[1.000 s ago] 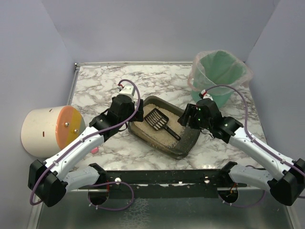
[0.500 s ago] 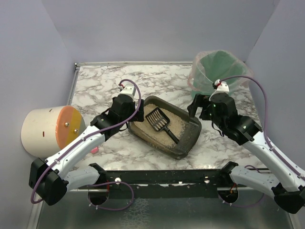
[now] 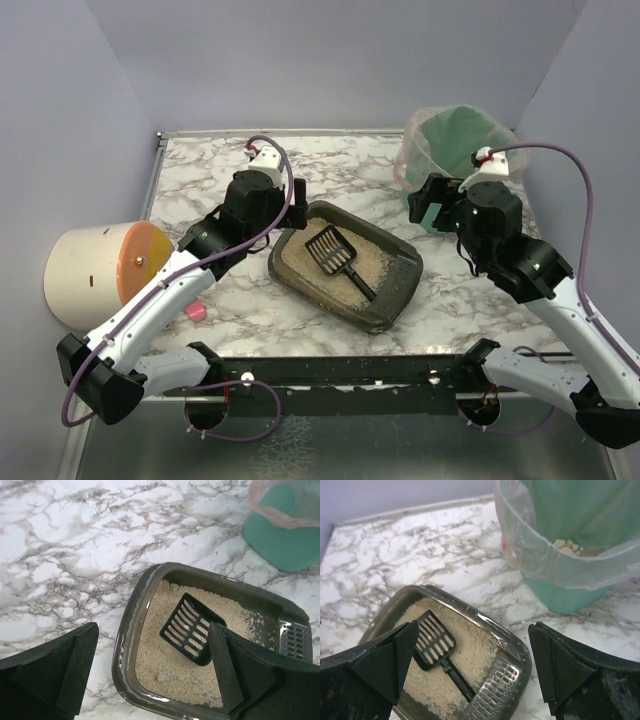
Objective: Clean the litter box
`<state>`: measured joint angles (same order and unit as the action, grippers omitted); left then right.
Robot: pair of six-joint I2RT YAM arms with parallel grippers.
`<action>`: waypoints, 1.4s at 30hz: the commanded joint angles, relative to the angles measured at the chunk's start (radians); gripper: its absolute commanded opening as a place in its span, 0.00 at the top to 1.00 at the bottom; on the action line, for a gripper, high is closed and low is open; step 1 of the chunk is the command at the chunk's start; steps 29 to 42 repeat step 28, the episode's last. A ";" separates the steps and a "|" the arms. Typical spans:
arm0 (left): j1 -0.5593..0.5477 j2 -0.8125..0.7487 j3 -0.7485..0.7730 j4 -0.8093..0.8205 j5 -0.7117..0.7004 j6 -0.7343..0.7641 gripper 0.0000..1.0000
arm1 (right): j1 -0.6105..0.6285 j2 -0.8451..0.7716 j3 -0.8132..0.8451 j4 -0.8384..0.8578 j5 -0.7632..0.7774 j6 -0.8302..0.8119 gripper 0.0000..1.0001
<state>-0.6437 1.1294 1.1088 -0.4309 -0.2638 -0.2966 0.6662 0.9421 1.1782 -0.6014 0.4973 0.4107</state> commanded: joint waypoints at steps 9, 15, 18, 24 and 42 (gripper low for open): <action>-0.004 0.014 0.275 0.030 0.092 0.031 0.01 | -0.002 0.030 0.182 0.086 -0.123 -0.146 0.00; -0.005 0.008 0.329 0.128 0.314 0.001 0.01 | -0.003 0.003 0.164 0.201 -0.200 -0.176 0.00; -0.005 -0.012 0.325 0.190 0.417 0.001 0.01 | -0.003 -0.029 0.161 0.235 -0.221 -0.175 0.00; -0.005 -0.046 0.316 0.224 0.455 0.005 0.01 | -0.003 -0.134 0.145 0.245 -0.268 -0.192 0.00; -0.005 -0.054 0.313 0.209 0.449 0.008 0.01 | -0.002 -0.166 0.173 0.172 -0.233 -0.182 0.00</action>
